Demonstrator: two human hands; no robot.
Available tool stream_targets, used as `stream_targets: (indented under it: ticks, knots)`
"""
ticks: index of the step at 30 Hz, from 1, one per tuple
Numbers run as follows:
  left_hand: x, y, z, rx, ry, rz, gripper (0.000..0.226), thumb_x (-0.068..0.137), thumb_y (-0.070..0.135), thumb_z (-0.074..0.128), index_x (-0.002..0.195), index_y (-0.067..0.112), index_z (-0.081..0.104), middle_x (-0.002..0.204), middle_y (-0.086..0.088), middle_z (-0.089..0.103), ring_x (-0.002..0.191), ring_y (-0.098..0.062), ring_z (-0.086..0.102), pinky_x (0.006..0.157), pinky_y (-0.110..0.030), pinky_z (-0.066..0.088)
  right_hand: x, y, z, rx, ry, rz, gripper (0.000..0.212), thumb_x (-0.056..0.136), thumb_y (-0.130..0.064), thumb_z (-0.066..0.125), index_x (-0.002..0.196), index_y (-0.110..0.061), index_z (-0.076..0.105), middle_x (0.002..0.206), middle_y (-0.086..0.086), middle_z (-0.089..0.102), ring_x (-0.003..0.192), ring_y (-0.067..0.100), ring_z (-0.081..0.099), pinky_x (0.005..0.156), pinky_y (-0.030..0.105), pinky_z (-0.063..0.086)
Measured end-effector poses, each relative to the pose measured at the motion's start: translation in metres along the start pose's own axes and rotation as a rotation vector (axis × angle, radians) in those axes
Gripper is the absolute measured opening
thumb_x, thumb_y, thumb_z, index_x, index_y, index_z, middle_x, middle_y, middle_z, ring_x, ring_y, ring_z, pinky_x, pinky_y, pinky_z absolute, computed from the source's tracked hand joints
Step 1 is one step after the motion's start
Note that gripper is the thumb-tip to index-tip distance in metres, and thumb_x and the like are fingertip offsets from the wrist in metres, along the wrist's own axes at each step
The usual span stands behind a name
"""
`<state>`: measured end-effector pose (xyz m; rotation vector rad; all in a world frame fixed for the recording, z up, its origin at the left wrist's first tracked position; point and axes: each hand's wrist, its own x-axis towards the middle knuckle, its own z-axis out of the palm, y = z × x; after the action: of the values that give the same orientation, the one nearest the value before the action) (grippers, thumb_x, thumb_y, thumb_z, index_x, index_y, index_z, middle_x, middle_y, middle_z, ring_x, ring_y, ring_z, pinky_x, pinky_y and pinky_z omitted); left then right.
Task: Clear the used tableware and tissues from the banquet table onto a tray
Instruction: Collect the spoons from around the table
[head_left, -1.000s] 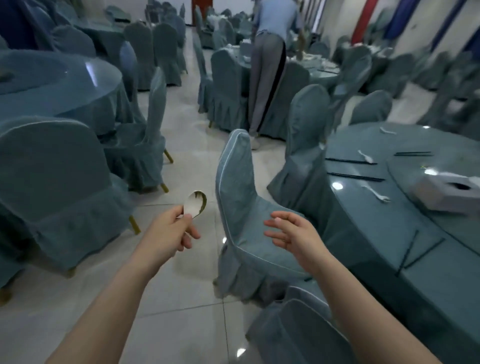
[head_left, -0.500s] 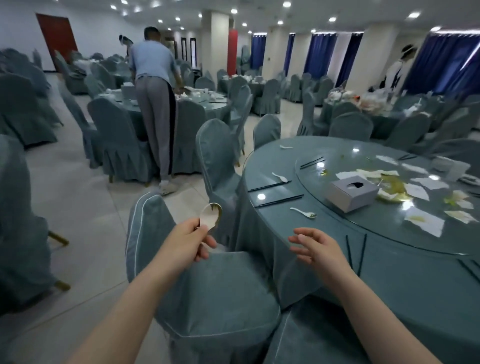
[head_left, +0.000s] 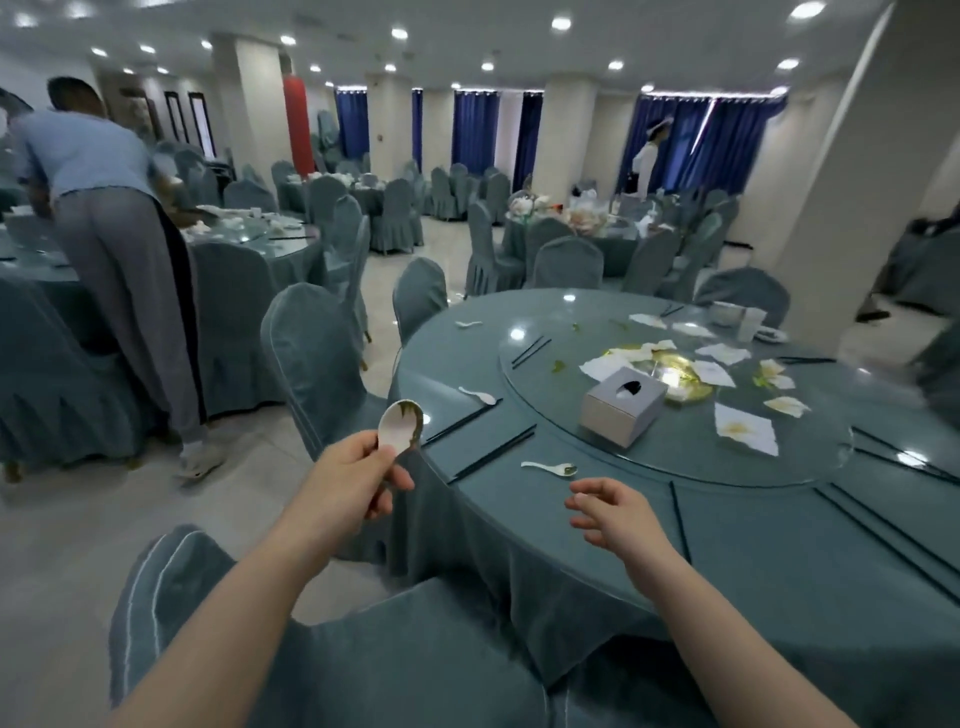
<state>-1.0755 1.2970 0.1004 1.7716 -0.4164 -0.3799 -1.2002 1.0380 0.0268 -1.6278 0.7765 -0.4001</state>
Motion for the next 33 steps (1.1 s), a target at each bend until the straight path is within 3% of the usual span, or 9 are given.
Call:
stream_targets:
  ticks: [6,12,14,18,20,22,27,30,33]
  knots:
    - [0.067,0.016,-0.010,0.067,-0.085,0.087,0.022,0.097,0.020,0.042,0.093,0.021,0.064,0.069,0.005,0.071,0.044,-0.003,0.050,0.040,-0.017,0.037,0.035,0.019,0.010,-0.020,0.134,0.072,0.007,0.090,-0.012,0.061,0.094,-0.018,0.064,0.097,0.005,0.068,0.077,0.016,0.063,0.064,0.026,0.047]
    - [0.125,0.003,0.003,0.062,-0.167,-0.013,0.023,0.098,0.019,0.041,0.101,0.015,0.064,0.066,0.007,0.069,0.044,-0.004,0.050,0.042,-0.020,0.038,0.092,0.061,0.014,-0.059,0.199,0.198,0.006,0.089,-0.008,0.061,0.092,-0.012,0.063,0.087,0.006,0.063,0.066,0.017,0.056,0.059,0.028,0.043]
    - [0.148,-0.005,0.010,0.050,-0.162,-0.042,0.022,0.098,0.018,0.042,0.101,0.017,0.064,0.066,0.006,0.069,0.044,-0.005,0.050,0.043,-0.020,0.039,0.119,0.078,0.015,-0.079,0.224,0.237,0.004,0.089,-0.014,0.063,0.092,-0.012,0.063,0.086,0.006,0.064,0.063,0.017,0.056,0.057,0.028,0.043]
    - [0.194,-0.022,0.025,0.092,-0.128,-0.120,0.019,0.098,0.017,0.043,0.097,0.017,0.063,0.068,0.004,0.071,0.044,-0.006,0.051,0.049,-0.024,0.042,0.181,0.109,0.018,-0.141,0.261,0.309,0.022,0.091,-0.031,0.061,0.097,-0.009,0.060,0.084,0.007,0.068,0.057,0.015,0.059,0.052,0.026,0.042]
    - [0.216,-0.030,0.031,0.117,-0.115,-0.163,0.019,0.098,0.017,0.044,0.095,0.017,0.062,0.066,0.005,0.070,0.044,-0.007,0.051,0.052,-0.026,0.043,0.213,0.122,0.019,-0.186,0.262,0.341,0.028,0.091,-0.032,0.060,0.101,-0.006,0.060,0.087,0.011,0.070,0.059,0.019,0.060,0.057,0.029,0.047]
    - [0.237,-0.038,0.038,0.120,-0.090,-0.210,0.018,0.098,0.017,0.044,0.094,0.016,0.062,0.064,0.004,0.070,0.044,-0.007,0.050,0.052,-0.026,0.042,0.245,0.132,0.020,-0.235,0.251,0.367,0.033,0.090,-0.034,0.061,0.106,-0.005,0.059,0.088,0.013,0.071,0.066,0.024,0.062,0.072,0.037,0.051]
    - [0.270,-0.057,0.053,0.142,-0.076,-0.283,0.018,0.098,0.017,0.044,0.094,0.020,0.062,0.067,0.002,0.071,0.047,-0.010,0.050,0.055,-0.031,0.040,0.313,0.146,0.019,-0.382,0.285,0.407,0.047,0.086,-0.042,0.063,0.118,-0.009,0.052,0.108,0.014,0.067,0.098,0.032,0.064,0.087,0.038,0.049]
    - [0.282,-0.067,0.059,0.140,-0.065,-0.325,0.019,0.098,0.016,0.044,0.094,0.020,0.062,0.068,0.002,0.071,0.045,-0.008,0.049,0.054,-0.030,0.039,0.338,0.147,0.021,-0.455,0.328,0.397,0.041,0.086,-0.040,0.065,0.111,-0.008,0.057,0.107,0.011,0.063,0.106,0.034,0.059,0.082,0.034,0.043]
    - [0.288,-0.075,0.059,0.153,-0.069,-0.358,0.020,0.098,0.016,0.043,0.095,0.017,0.062,0.069,0.000,0.071,0.044,-0.008,0.049,0.052,-0.029,0.040,0.347,0.149,0.023,-0.530,0.286,0.410,0.024,0.088,-0.031,0.063,0.078,-0.009,0.062,0.082,0.012,0.060,0.086,0.034,0.059,0.072,0.035,0.044]
